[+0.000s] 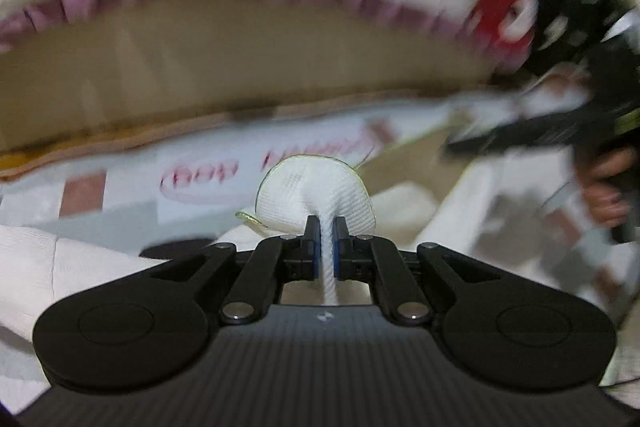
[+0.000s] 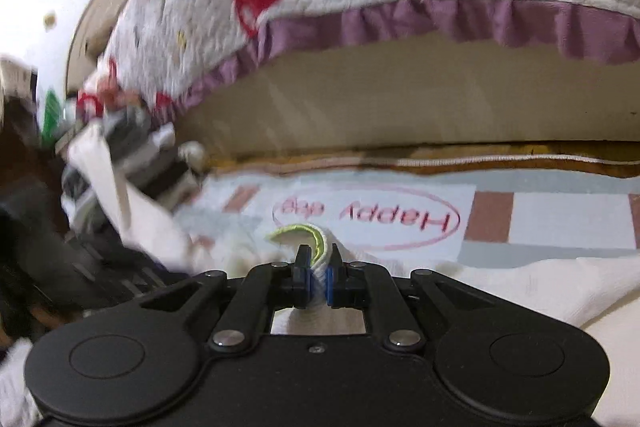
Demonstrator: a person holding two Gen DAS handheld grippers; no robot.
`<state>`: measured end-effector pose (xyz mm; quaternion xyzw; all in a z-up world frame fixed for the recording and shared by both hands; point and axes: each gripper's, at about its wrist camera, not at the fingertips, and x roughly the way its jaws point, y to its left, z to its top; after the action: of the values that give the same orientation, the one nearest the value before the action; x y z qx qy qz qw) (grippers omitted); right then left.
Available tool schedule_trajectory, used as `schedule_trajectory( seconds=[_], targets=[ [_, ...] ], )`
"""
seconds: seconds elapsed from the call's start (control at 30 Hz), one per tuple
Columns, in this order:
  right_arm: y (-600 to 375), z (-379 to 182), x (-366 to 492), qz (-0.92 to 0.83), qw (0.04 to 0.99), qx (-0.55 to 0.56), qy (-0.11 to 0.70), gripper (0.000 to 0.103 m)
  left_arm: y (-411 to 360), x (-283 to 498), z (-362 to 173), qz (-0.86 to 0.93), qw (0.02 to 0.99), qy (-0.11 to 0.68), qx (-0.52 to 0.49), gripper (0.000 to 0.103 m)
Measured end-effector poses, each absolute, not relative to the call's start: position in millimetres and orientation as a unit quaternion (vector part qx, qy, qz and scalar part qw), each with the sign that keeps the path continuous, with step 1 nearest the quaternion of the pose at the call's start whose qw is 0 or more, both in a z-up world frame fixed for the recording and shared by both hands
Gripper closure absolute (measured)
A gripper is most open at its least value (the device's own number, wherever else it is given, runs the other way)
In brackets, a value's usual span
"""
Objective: Fold clothes
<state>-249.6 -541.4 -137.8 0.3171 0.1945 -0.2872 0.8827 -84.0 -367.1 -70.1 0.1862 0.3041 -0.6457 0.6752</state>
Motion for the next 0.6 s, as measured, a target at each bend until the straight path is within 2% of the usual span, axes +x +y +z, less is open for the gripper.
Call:
schedule_trajectory(
  seconds=[0.17,0.33,0.6],
  targets=[
    [-541,-144,-245,-0.271,0.87,0.327,0.249,0.093,-321,-107,-90,-0.69,0.626,0.311,0.19,0.098],
    [-538,-148,-243,-0.278,0.869,0.325,0.249,0.093,-311,-114,-106,-0.673,0.632,0.324,0.209,0.098],
    [-519,-116,-255,-0.187,0.933,0.279,0.126,0.093,-326,-88,-73,-0.651,0.682,0.263,0.204,0.098]
  ],
)
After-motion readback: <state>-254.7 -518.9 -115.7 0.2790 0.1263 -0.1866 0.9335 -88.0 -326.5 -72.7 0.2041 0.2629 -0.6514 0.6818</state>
